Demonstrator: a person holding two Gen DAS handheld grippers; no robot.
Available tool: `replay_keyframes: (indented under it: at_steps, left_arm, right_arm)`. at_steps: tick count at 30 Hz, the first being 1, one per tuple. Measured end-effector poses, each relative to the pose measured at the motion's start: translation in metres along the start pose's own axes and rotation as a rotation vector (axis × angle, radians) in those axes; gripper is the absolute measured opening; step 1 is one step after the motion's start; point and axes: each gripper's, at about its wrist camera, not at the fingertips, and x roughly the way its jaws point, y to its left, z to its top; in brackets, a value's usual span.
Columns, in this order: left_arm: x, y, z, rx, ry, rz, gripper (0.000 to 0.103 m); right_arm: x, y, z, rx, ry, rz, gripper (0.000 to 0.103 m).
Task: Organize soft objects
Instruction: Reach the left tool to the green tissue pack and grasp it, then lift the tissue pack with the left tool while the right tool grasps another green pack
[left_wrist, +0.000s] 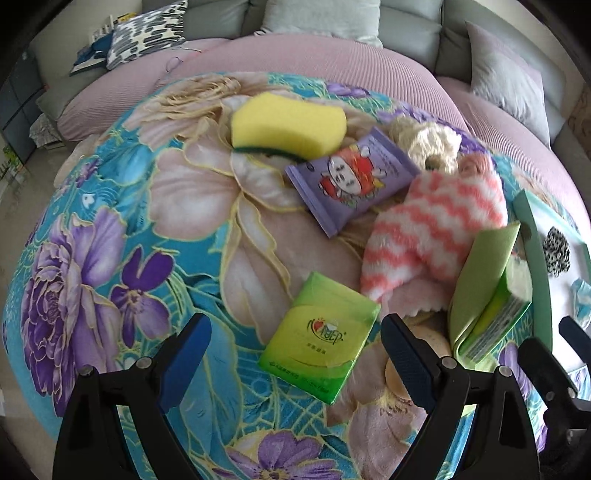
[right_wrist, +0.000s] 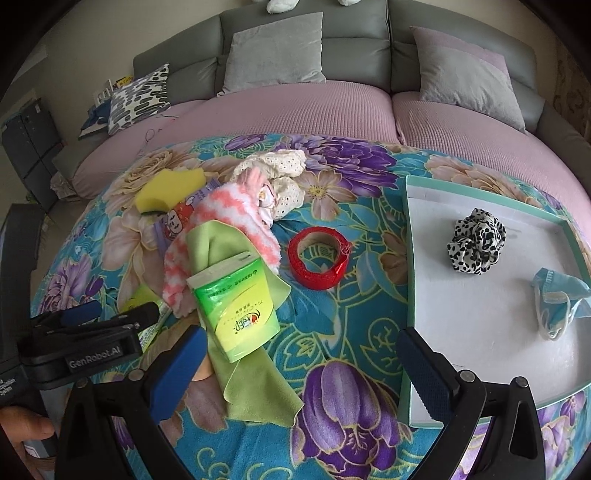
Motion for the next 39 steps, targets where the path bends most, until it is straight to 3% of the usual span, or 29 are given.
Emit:
replay_keyframes:
  at_steps: [2,5,8,10,23,31,39]
  left_arm:
    - [0.004,0.0,-0.001,0.002,0.022,0.0,0.091]
    - [0.006,-0.001,-0.002,0.003,0.038,-0.031,0.077]
    - [0.009,-0.002,-0.004,0.013,0.05,-0.044,0.074]
    - [0.012,-0.002,-0.005,0.015,0.057,-0.057,0.064]
    - [0.008,0.007,0.0,-0.005,0.04,-0.104,0.06]
    - [-0.004,0.017,-0.001,-0.022,0.016,-0.088,0.06]
    - [-0.002,0.016,0.001,-0.022,0.019,-0.08,0.06]
  right_arm:
    - [0.001,0.001,0.0,-0.004,-0.001,0.005,0.103]
    - [0.003,0.004,0.0,-0.016,-0.004,0.006,0.103]
    - [0.004,0.007,-0.001,-0.024,-0.004,0.005,0.103]
    - [0.004,0.008,0.0,-0.023,-0.006,0.011,0.103]
    - [0.016,0.01,0.004,-0.001,-0.021,0.075,0.102]
    - [0.027,0.015,0.005,-0.015,-0.024,0.116,0.084]
    - [0.034,0.012,0.004,0.013,-0.014,0.169,0.053]
